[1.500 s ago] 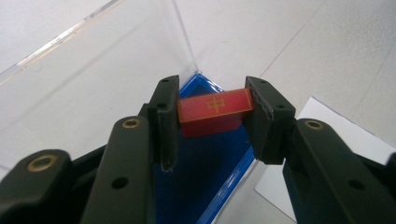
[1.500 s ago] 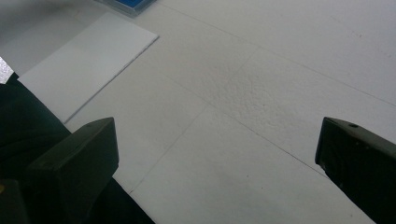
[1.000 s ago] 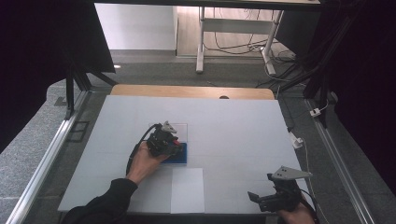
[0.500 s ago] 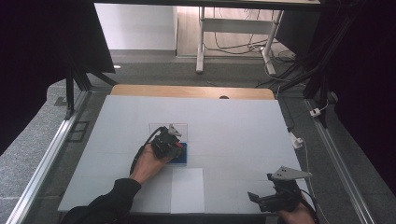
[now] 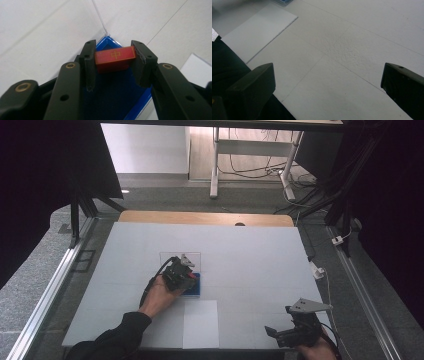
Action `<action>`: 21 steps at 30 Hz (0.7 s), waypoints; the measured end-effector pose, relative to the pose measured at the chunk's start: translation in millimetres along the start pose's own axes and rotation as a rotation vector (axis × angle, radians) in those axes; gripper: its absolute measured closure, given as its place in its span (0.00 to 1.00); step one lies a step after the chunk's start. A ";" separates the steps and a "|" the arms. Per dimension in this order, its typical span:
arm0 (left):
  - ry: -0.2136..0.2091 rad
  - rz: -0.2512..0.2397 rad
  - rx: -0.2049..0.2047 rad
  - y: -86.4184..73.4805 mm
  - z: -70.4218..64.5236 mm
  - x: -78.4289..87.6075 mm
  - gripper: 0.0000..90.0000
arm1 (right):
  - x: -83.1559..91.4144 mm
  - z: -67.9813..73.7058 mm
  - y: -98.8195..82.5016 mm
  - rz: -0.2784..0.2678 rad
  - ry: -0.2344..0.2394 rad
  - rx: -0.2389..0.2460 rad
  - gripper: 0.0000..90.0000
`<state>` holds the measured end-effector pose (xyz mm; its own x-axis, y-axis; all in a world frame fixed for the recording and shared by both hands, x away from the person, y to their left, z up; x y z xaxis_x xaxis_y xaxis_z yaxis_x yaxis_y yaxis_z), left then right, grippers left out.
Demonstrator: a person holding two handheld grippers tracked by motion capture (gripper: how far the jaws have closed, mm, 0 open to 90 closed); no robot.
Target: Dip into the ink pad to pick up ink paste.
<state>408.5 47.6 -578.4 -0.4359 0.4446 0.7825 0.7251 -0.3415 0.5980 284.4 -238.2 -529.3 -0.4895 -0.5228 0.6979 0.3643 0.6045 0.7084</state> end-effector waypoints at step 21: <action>0.001 -0.014 0.012 1.4 -0.2 1.5 0.64 | 0.6 0.0 0.2 -0.006 0.003 -0.003 0.00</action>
<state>408.8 47.6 -576.4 -0.4465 0.4483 0.7744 0.7254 -0.3253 0.6066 284.2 -238.4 -528.8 -0.4892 -0.5280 0.6942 0.3641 0.5996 0.7127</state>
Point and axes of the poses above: each handheld gripper's, and its own axes: x roughly backward along the jaws, y roughly out of its top, z roughly to its left, the point moved 10 cm from there along -x, roughly forward along the jaws, and after that the axes turned 14 degrees about x, right-handed, at the moved point
